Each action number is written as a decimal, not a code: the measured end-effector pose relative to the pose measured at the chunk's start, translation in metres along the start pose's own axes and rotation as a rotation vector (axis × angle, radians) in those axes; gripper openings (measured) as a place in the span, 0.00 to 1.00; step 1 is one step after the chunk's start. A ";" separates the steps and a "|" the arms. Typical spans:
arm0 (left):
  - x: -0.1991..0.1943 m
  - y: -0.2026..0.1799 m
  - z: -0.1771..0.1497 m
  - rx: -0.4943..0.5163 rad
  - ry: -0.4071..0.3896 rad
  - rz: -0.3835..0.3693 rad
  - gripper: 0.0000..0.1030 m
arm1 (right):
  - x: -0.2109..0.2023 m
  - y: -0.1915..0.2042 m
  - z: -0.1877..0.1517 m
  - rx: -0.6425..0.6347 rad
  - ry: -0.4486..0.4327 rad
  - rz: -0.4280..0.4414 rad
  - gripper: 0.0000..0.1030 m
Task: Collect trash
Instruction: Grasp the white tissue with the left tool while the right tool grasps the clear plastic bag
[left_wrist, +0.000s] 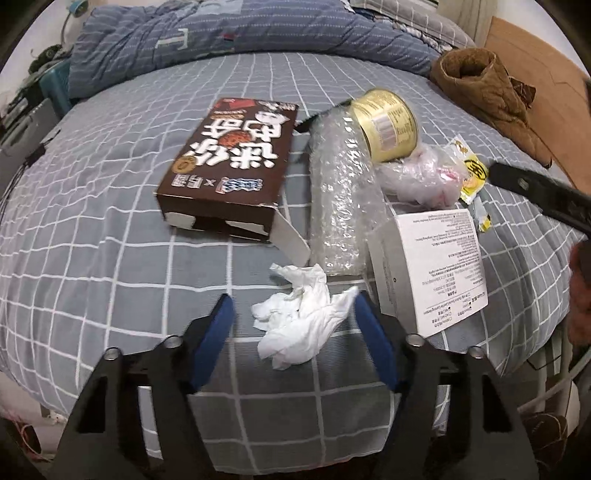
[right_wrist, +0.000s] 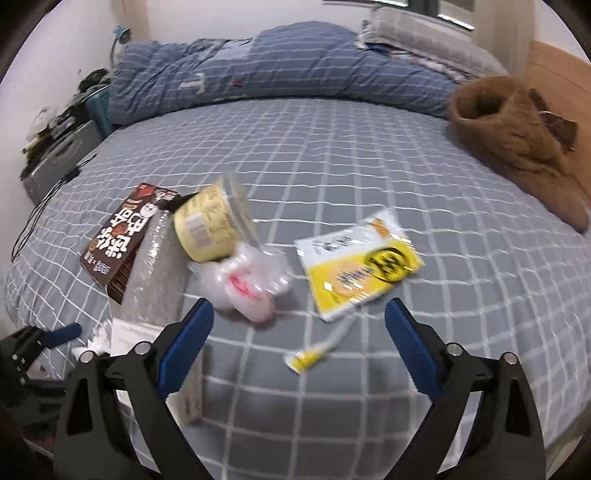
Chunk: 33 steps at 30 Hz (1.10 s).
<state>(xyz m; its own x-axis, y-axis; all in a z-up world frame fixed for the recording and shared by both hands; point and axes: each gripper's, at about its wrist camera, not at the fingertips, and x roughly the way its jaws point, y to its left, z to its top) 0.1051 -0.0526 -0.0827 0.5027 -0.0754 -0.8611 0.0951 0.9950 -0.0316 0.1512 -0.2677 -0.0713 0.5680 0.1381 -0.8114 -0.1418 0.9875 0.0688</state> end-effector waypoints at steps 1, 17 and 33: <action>0.002 -0.001 0.001 0.001 0.006 -0.003 0.54 | 0.008 0.004 0.004 -0.010 0.012 0.016 0.83; 0.014 -0.003 0.012 -0.009 0.036 -0.044 0.20 | 0.063 0.027 0.018 -0.049 0.119 0.163 0.42; -0.005 0.011 0.008 -0.037 0.027 -0.044 0.19 | 0.035 0.014 0.017 0.021 0.062 0.136 0.38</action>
<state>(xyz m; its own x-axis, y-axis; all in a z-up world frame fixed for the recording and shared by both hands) 0.1102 -0.0423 -0.0748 0.4754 -0.1174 -0.8719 0.0846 0.9926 -0.0876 0.1823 -0.2475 -0.0888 0.4931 0.2667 -0.8281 -0.1970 0.9614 0.1923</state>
